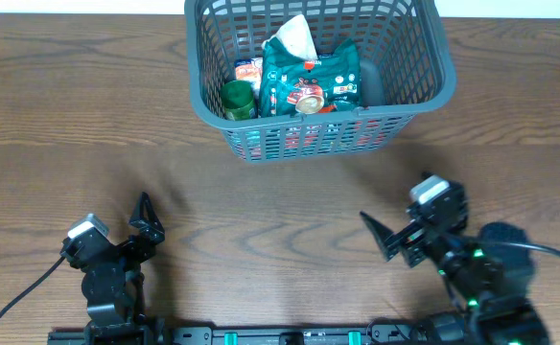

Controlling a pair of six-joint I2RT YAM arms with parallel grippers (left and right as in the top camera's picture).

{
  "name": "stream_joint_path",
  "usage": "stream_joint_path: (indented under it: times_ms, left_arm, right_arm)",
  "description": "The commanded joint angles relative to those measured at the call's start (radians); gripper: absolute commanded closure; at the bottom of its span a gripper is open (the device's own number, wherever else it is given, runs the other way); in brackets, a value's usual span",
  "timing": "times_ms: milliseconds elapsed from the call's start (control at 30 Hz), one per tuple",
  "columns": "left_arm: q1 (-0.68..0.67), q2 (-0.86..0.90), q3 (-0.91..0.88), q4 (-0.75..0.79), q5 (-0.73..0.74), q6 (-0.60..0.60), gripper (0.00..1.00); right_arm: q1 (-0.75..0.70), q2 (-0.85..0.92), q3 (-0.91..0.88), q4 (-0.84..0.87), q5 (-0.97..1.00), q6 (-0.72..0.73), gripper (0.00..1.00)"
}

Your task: Pack container

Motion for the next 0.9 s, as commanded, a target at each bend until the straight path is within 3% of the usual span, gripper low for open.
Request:
stream_joint_path:
  times_ms: [0,167,333,867]
  left_arm:
    - [0.005,-0.006,-0.022,-0.005,0.0,-0.005,0.01]
    - [0.005,-0.006,-0.022,-0.005,0.0,-0.005,0.02]
    - [0.005,-0.006,-0.022,-0.005,0.0,-0.005,0.02]
    - [0.005,-0.006,-0.022,-0.005,0.0,-0.005,0.01]
  right_arm:
    - [0.005,-0.094,-0.153,0.069,0.0,0.12,0.01]
    - [0.005,-0.245,-0.365,0.132,0.076,0.241,0.01]
    - [0.005,-0.364,-0.483,0.139,0.076,0.243,0.01]
    - [0.005,-0.447,-0.495,0.156,0.097,0.231,0.01]
